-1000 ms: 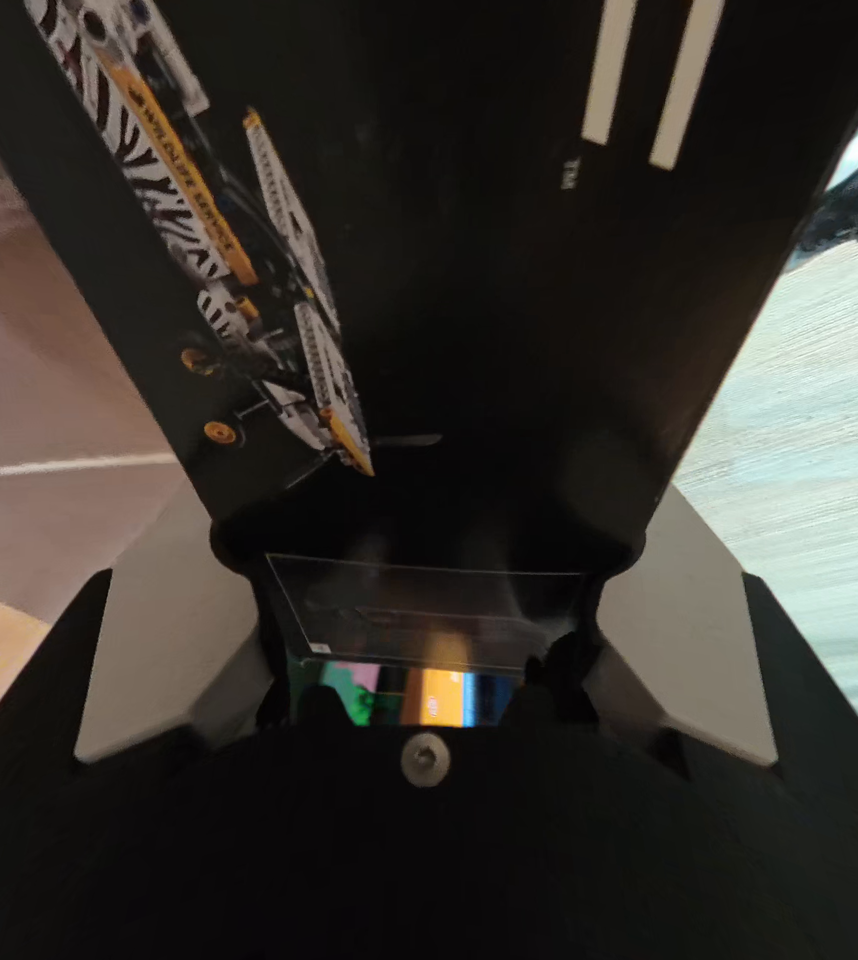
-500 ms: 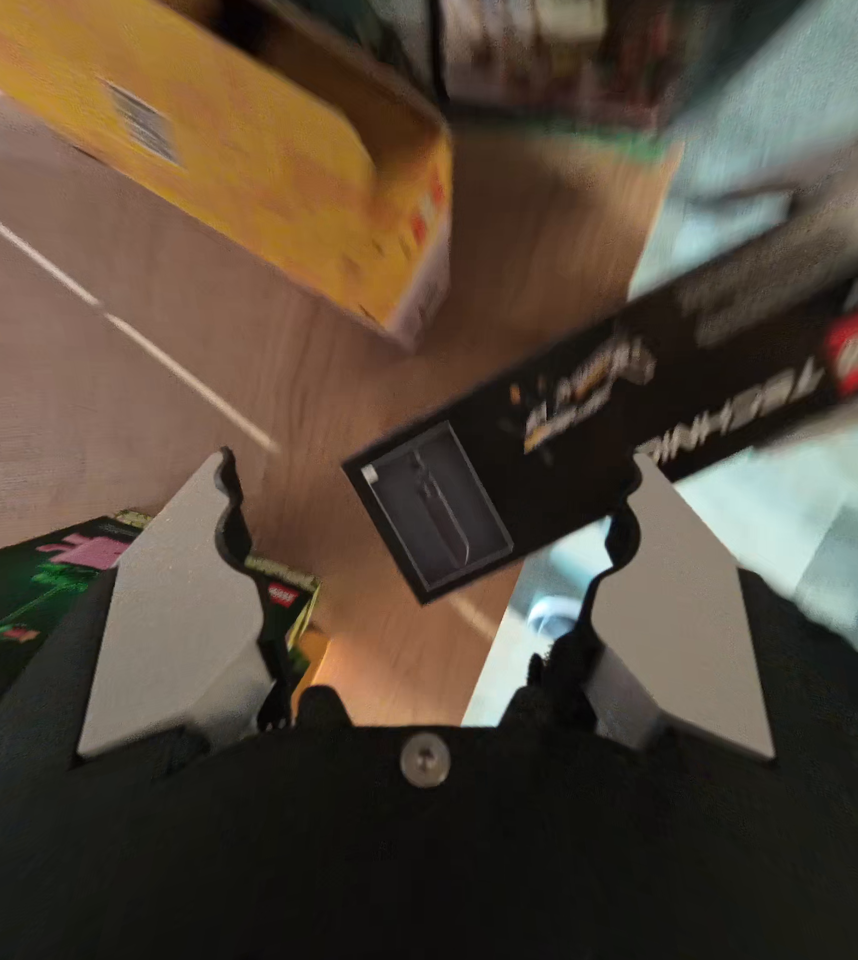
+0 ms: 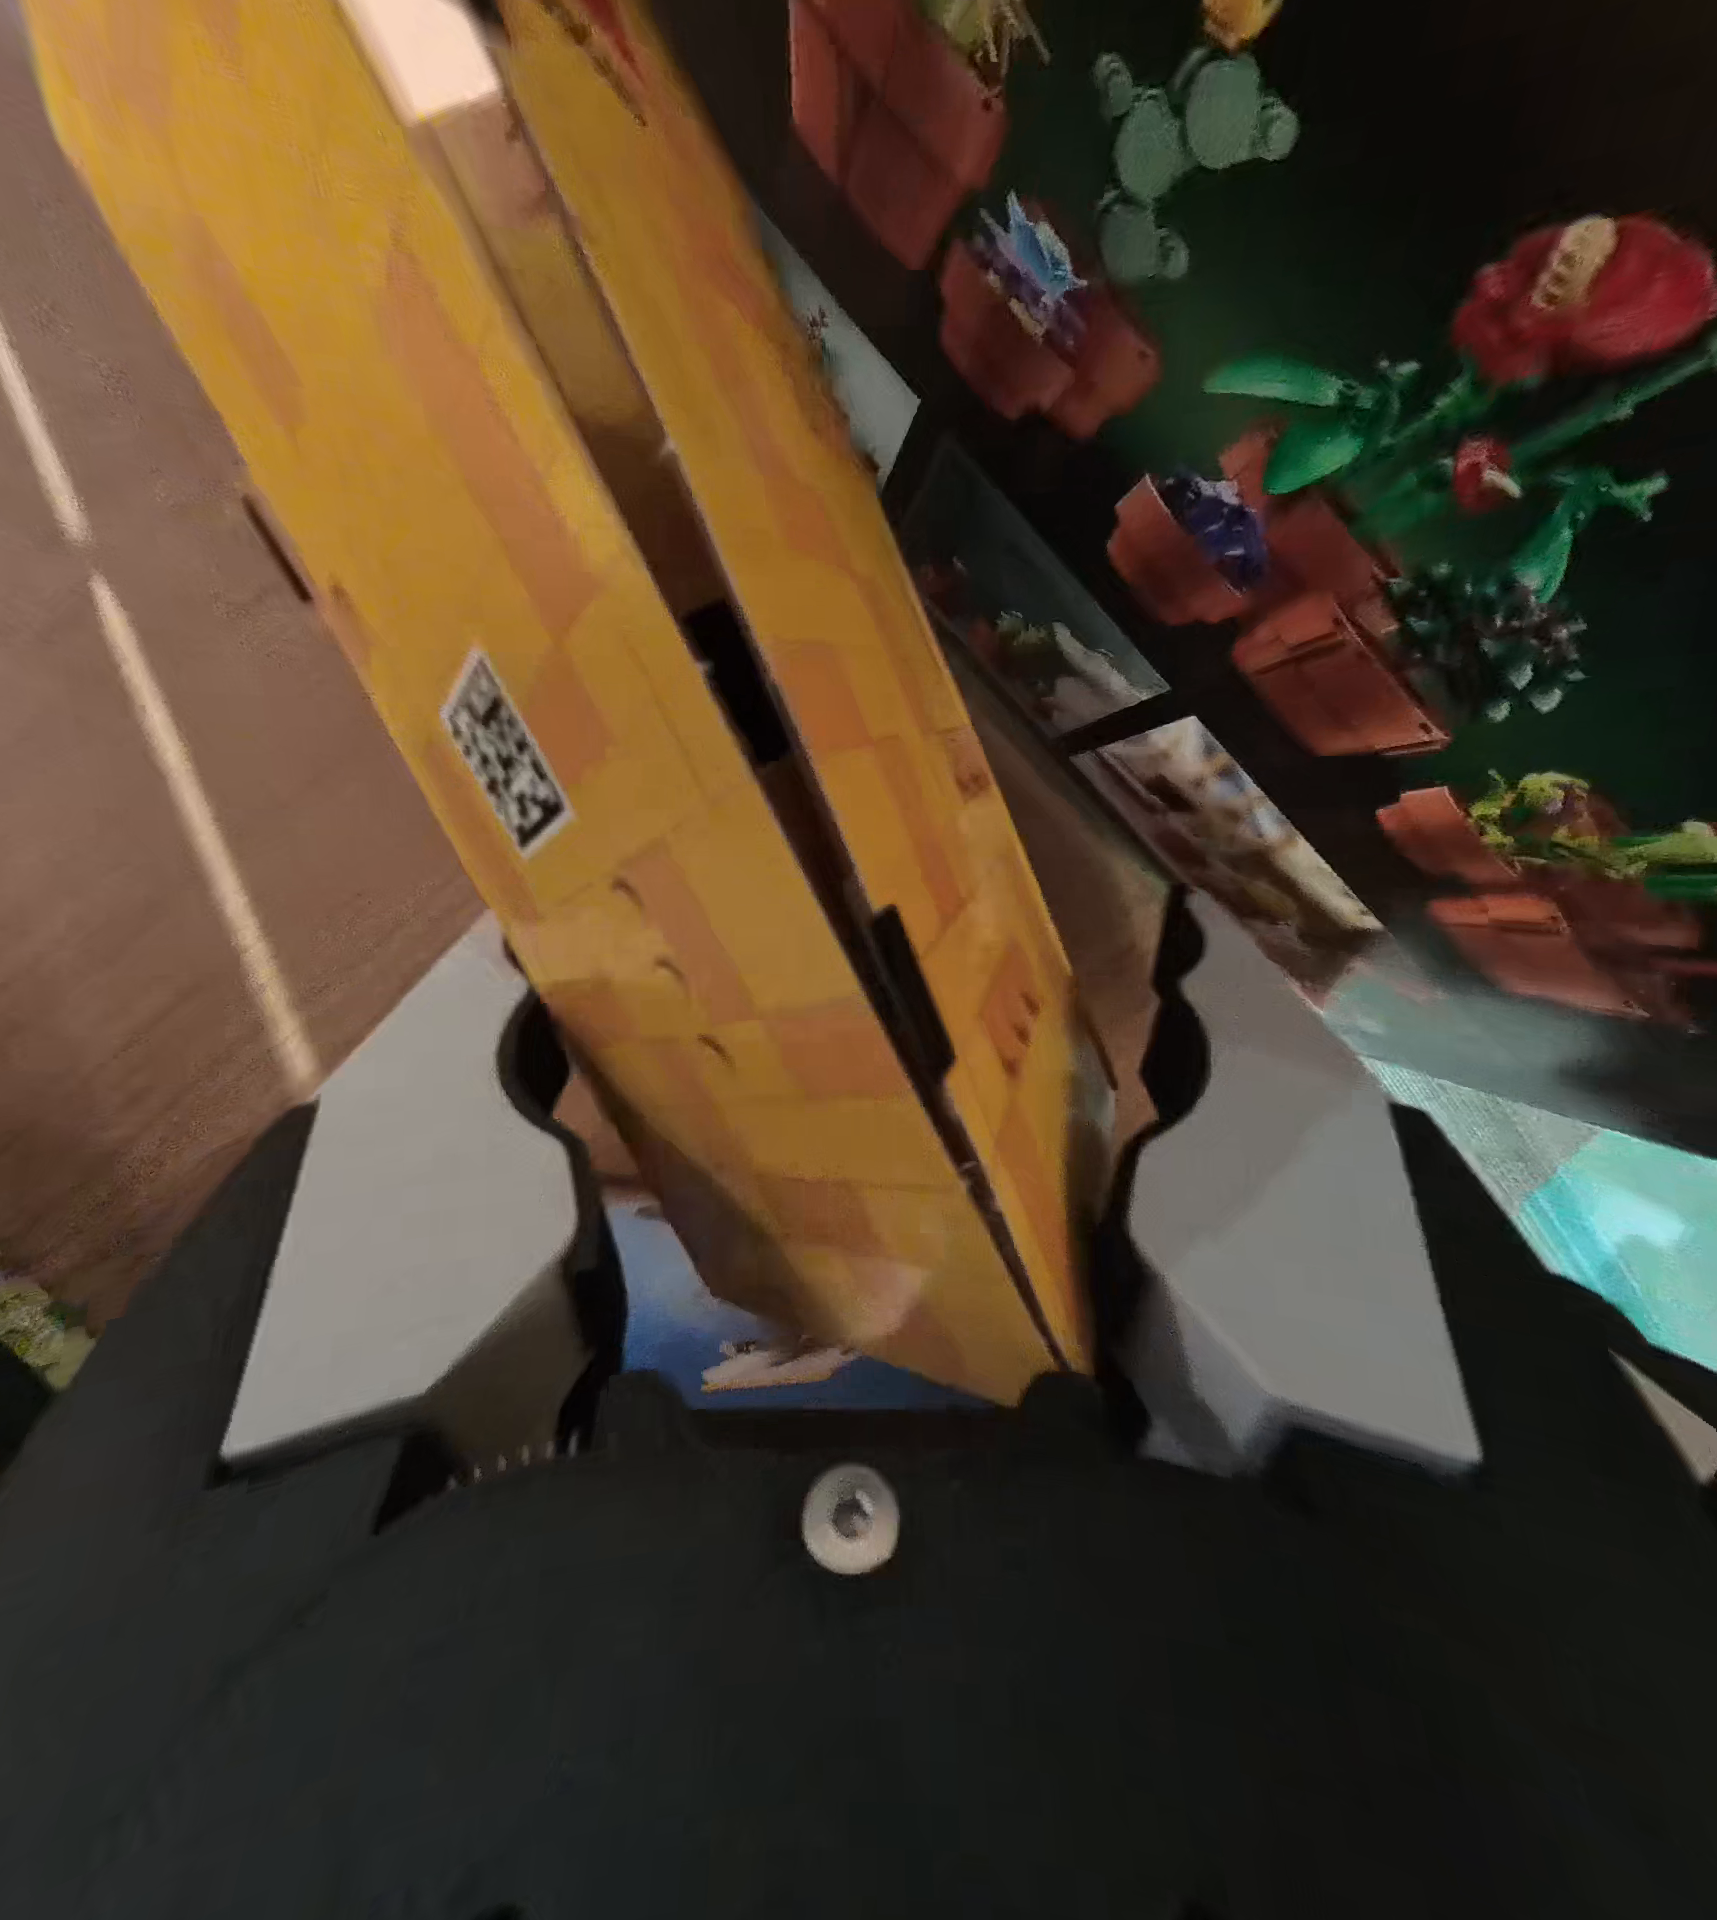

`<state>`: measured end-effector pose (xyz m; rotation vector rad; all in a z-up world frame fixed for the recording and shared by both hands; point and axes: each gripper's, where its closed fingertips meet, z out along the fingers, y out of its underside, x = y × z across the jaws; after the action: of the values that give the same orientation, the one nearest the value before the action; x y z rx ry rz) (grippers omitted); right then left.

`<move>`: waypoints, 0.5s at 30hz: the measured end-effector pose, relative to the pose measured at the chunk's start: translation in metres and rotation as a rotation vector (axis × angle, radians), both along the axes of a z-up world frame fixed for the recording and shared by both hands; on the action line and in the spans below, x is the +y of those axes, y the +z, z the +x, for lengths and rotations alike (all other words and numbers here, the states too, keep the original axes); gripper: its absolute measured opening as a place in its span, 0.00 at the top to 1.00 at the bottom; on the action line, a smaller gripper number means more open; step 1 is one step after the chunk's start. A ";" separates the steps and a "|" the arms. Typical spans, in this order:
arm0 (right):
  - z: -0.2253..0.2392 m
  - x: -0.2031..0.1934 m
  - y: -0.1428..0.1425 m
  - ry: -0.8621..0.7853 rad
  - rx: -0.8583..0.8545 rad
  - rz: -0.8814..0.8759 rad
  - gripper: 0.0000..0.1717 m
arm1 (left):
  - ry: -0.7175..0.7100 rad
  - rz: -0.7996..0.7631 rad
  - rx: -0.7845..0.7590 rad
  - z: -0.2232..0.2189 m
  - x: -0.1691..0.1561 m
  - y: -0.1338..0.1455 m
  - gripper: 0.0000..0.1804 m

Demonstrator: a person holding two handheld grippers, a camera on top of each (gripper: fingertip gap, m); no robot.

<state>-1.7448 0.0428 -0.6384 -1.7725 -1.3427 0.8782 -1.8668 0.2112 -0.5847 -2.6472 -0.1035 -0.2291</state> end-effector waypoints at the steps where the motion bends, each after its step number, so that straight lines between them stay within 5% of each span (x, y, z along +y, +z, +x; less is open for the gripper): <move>1: 0.000 0.000 0.000 -0.005 -0.001 0.001 0.19 | -0.008 -0.010 0.010 -0.002 0.001 0.000 0.41; 15: -0.007 -0.004 -0.001 -0.133 -0.008 0.005 0.20 | -0.095 0.022 -0.016 -0.031 -0.011 0.022 0.53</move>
<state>-1.7514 0.0384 -0.6391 -1.8399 -1.2161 0.7946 -1.8982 0.2004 -0.5624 -2.6319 0.0192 -0.2812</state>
